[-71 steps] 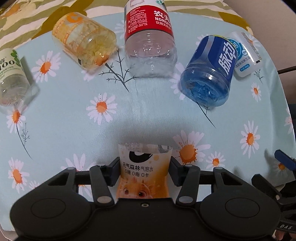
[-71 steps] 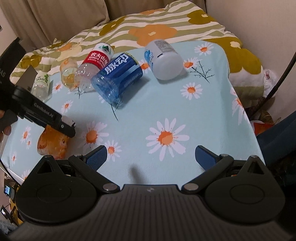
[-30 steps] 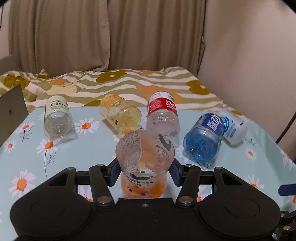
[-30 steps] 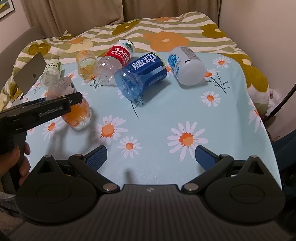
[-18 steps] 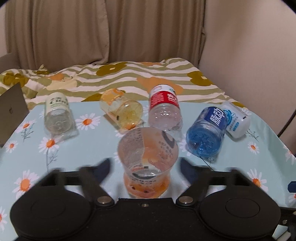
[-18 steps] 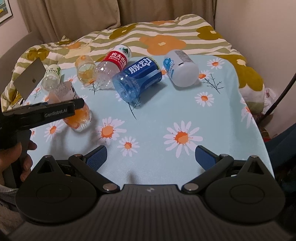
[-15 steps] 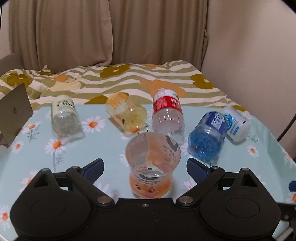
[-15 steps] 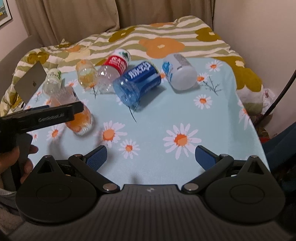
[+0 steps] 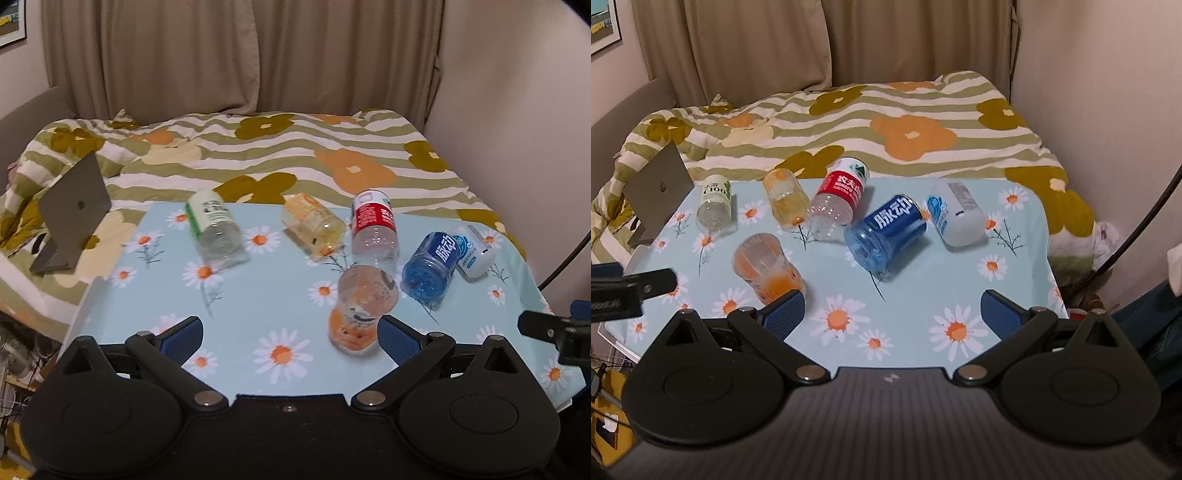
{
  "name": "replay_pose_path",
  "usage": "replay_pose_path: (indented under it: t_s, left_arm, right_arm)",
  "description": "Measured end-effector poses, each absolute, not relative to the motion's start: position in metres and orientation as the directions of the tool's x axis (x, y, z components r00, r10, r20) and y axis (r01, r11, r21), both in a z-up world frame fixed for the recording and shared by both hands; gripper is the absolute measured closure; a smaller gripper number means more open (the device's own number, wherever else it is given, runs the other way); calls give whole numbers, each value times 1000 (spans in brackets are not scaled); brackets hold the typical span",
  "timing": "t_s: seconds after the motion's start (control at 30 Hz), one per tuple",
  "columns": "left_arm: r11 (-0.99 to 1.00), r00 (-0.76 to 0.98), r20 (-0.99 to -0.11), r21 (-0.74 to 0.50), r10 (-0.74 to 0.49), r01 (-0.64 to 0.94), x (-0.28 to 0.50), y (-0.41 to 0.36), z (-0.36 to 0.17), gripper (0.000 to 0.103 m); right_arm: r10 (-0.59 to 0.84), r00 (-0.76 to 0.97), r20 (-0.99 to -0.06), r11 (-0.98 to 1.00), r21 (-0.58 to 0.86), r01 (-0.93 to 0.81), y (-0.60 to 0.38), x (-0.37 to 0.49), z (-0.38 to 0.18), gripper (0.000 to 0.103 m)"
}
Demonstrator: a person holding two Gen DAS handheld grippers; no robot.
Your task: Flip cup upright
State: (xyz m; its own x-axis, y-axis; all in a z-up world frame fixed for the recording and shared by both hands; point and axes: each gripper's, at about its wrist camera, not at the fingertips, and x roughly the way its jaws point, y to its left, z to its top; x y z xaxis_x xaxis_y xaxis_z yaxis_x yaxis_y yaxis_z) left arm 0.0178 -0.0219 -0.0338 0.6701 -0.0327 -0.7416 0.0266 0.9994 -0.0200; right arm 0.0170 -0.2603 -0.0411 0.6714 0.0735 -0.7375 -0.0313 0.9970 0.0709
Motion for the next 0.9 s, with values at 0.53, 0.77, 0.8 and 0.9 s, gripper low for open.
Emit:
replay_pose_path:
  t_s: [0.53, 0.77, 0.8, 0.9]
  left_arm:
    - [998, 694, -718, -23, -54, 53, 4, -2, -13, 1]
    - [998, 702, -710, -13, -51, 59, 3, 1, -13, 1]
    - [998, 703, -710, -12, -50, 59, 3, 3, -13, 1]
    - [998, 705, -708, -11, -50, 60, 2, 5, -13, 1]
  right_arm:
    - [11, 687, -726, 1000, 8, -7, -226, 5, -26, 0]
    - [1, 687, -726, 1000, 6, 6, -223, 2, -25, 0]
    - [1, 688, -726, 1000, 7, 6, -223, 2, -25, 0]
    - [1, 688, -726, 1000, 8, 7, -222, 2, -25, 0]
